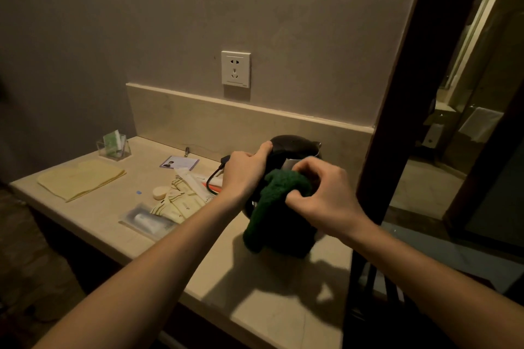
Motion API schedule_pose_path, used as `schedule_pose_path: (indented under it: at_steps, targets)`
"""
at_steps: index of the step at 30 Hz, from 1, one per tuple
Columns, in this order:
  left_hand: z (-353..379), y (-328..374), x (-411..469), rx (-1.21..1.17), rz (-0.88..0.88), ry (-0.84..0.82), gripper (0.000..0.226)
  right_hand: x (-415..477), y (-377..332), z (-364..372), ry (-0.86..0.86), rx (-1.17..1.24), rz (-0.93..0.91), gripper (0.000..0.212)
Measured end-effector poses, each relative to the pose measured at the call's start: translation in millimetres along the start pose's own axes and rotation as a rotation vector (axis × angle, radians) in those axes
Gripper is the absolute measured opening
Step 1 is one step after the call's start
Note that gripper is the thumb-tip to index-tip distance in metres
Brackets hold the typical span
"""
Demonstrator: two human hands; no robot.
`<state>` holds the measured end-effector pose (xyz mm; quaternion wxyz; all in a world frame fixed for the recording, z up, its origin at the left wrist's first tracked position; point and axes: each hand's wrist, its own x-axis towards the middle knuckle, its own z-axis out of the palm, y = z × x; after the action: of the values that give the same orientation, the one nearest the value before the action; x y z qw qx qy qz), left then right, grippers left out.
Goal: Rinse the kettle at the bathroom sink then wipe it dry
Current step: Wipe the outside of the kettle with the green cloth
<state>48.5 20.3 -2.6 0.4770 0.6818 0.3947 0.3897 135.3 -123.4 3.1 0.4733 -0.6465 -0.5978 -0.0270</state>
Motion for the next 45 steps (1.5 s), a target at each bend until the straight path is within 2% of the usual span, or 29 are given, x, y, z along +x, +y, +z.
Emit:
schedule_pose_path:
  at_steps: [3, 6, 13, 19, 23, 26, 30, 32, 37, 40, 45]
  targets:
    - [1.9, -1.1, 0.0, 0.038, 0.025, 0.038, 0.059, 9.3, -2.3, -2.5, 0.175, -0.186, -0.181, 0.022]
    - [1.9, -4.4, -0.9, 0.068, 0.049, 0.044, 0.059, 22.0, -1.2, 2.2, 0.265, -0.329, -0.223, 0.026]
    - [2.5, -5.7, -0.4, 0.071, 0.078, 0.061, 0.059, 25.5, 11.3, 16.5, 0.201, -0.639, -0.369, 0.029]
    - [4.3, -5.0, 0.9, 0.077, 0.101, 0.105, 0.061, -4.0, 32.5, 24.0, -0.072, -0.783, -0.53, 0.03]
    - [3.4, -5.0, 1.5, 0.071, 0.105, 0.089, 0.062, 10.7, 29.2, 17.2, 0.052, -0.738, -0.535, 0.032]
    - [2.4, -5.0, 0.8, 0.045, 0.098, 0.052, 0.062, 37.1, 18.7, 5.6, 0.144, -0.67, -0.441, 0.031]
    - [2.4, -3.8, -0.3, 0.056, 0.114, 0.058, 0.064, 86.3, 18.8, -6.9, 0.041, -0.536, -0.108, 0.035]
    - [2.2, -4.0, -0.6, 0.057, 0.119, 0.071, 0.065, 102.2, 19.4, -9.6, -0.048, -0.497, -0.032, 0.035]
    - [2.4, -7.0, 0.6, 0.029, 0.132, 0.064, 0.065, 97.2, 13.1, -6.3, -0.183, -0.511, -0.073, 0.048]
    - [2.1, -7.3, 1.9, 0.008, 0.133, 0.047, 0.064, 81.0, 10.6, -5.3, -0.175, -0.533, -0.11, 0.054]
    - [1.1, -8.8, 4.1, 0.005, 0.115, 0.055, 0.063, 48.3, 16.3, 1.5, -0.086, -0.6, -0.316, 0.051]
